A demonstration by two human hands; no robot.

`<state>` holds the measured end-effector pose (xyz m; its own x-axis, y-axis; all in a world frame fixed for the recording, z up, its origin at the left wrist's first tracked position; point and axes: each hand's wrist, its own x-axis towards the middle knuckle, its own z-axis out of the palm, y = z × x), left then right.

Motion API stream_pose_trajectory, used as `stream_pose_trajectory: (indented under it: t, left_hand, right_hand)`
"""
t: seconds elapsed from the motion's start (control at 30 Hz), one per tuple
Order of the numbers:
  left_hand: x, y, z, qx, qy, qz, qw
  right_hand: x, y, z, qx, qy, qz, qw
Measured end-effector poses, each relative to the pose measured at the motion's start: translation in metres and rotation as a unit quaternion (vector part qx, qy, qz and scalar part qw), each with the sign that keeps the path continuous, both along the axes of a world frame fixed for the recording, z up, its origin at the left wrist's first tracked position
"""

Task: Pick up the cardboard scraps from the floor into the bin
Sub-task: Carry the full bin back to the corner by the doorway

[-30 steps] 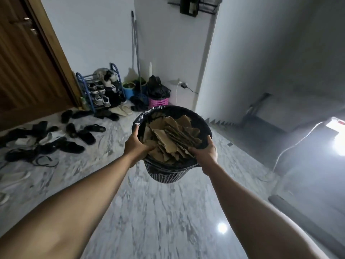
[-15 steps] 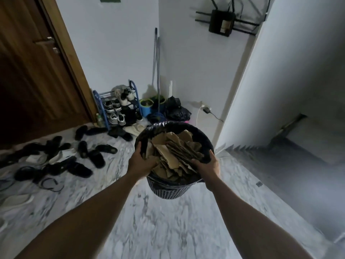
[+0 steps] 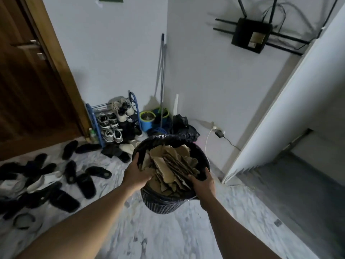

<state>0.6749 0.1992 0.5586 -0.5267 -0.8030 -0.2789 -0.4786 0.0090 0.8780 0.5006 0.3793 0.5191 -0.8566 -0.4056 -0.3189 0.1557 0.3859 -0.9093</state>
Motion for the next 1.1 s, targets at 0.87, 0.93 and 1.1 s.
stream_pose_trajectory:
  t: [0.87, 0.93, 1.1]
  left_hand:
    - [-0.328, -0.216, -0.07, 0.018, -0.07, -0.189, 0.979]
    - [-0.351, -0.23, -0.092, 0.037, -0.089, -0.223, 0.97]
    - [-0.398, -0.251, -0.115, 0.064, -0.09, -0.338, 0.935]
  right_hand:
    - [-0.251, -0.159, -0.06, 0.078, -0.109, -0.188, 0.973]
    - [-0.257, -0.164, -0.07, 0.093, -0.131, -0.221, 0.962]
    - [-0.265, -0.177, -0.09, 0.11, -0.171, -0.313, 0.928]
